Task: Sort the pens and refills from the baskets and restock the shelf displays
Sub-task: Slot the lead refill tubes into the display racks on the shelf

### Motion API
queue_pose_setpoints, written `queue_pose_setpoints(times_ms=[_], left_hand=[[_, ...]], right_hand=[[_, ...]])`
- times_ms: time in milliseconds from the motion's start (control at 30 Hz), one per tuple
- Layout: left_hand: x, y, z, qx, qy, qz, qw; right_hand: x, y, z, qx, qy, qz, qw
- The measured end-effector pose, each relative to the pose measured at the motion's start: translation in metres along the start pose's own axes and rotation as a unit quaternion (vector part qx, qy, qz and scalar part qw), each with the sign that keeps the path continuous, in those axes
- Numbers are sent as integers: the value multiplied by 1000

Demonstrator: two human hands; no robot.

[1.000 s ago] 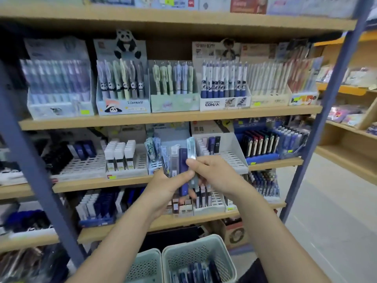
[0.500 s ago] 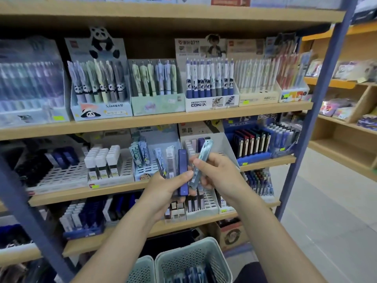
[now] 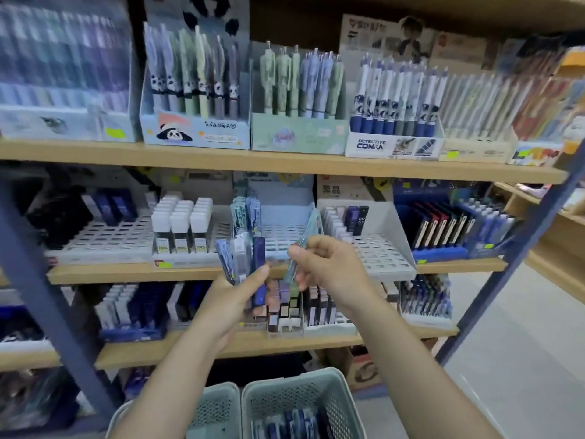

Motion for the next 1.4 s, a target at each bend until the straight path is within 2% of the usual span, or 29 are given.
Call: queue_pose_setpoints(times_ms=[100,267,400,733,933,1100,1333,1400], left_hand=[[13,-15,35,-27,21,4,999],[22,-37,60,-23,15,-22,999],[36,-50,67,-21,23,-26,999],[42,-63,69,-22,52,-33,998],[41,-65,68,-27,50,-32,998],[41,-64,70,-33,56,-32,997],[39,-62,70,-25,67,-36,997],[38,-61,70,-25,72,-37,996]], right_hand=[[-10,-27,-17,-35,49,-2,998],[-21,-69,-40,-53,66,8,996],[-20,-95,-50,-59,94,40,993],[-38,-123,-55,-52,214,45,974],[-28,-121,-66,-30,347,51,936],[-28,-121,-84,-2,463,46,885],[-37,-117,-74,-33,451,42,891],[-34,-110,-71,-48,441,64,894]])
Point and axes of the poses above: each hand's wrist, its own y-axis away from the middle knuckle, its own z-axis out of the back of the hand, x = y × z, the point moved 9 cm from there along -y, towards the middle knuckle, and after that the axes turned 6 degrees about -y, right-handed, at the moved point
